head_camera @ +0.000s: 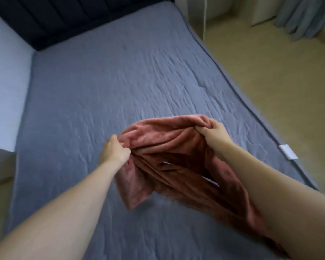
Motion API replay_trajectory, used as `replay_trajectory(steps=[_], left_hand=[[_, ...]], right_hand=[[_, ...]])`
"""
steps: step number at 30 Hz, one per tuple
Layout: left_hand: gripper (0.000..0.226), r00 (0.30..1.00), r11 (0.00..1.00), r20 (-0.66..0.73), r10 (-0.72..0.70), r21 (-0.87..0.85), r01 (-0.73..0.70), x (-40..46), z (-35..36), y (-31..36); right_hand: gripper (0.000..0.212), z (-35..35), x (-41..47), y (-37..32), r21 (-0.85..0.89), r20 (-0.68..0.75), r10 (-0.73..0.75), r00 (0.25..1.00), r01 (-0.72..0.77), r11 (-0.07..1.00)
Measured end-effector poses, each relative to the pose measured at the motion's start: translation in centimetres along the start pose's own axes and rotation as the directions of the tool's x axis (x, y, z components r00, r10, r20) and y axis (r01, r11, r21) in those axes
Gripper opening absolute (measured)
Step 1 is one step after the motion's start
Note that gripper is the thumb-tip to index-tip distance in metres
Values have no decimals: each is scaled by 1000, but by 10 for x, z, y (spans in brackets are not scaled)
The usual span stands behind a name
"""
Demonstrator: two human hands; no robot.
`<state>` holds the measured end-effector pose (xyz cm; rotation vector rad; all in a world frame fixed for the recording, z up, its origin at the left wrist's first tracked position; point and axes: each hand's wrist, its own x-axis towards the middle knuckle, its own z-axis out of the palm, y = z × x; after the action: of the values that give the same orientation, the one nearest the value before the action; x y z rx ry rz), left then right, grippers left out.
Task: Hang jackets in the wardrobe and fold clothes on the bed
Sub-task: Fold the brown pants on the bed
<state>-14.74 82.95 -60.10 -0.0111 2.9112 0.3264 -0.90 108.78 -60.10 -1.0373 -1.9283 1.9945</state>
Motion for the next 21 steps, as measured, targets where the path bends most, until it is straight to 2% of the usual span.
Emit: replay_trajectory(steps=[3, 5, 8, 10, 12, 14, 16, 18, 19, 20, 21], left_hand=[[43, 973, 995, -228, -33, -96, 11, 33, -101, -46], [41, 928, 986, -373, -19, -161, -45, 45, -164, -71], [42, 809, 937, -580, 101, -217, -273, 48, -238, -101], [44, 704, 915, -678, 210, -118, -386, 45, -273, -127], [45, 634, 907, -702, 324, 41, -419, 39, -288, -153], [55, 570, 855, -655, 495, 253, -452, 29, -279, -180], [72, 553, 782, -562, 615, 348, -517, 12, -245, -202], [80, 620, 760, -442, 648, 335, -557, -12, -187, -214], [80, 682, 756, -327, 654, 314, -575, -30, -151, -216], [77, 761, 759, -129, 636, 281, -587, -50, -114, -217], [72, 799, 765, 120, 590, 234, -600, -72, -77, -219]], right_hand=[[33, 75, 8, -88, -16, 83, -156, 984, 157, 987], [45, 120, 5, -148, 4, 109, -229, 967, 230, 973], [47, 180, -6, -222, 72, 94, -287, 953, 281, 957], [47, 219, -19, -254, 154, 96, -306, 947, 290, 945], [45, 244, -30, -266, 204, 101, -313, 944, 288, 936], [42, 255, -39, -258, 177, 106, -341, 934, 320, 931], [41, 252, -42, -227, 56, 118, -351, 929, 347, 936], [36, 237, -38, -174, -200, 148, -332, 932, 357, 913], [30, 225, -35, -140, -389, 170, -307, 936, 350, 852], [28, 209, -33, -103, -597, 193, -240, 951, 308, 741], [27, 192, -34, -64, -773, 202, -120, 972, 233, 589]])
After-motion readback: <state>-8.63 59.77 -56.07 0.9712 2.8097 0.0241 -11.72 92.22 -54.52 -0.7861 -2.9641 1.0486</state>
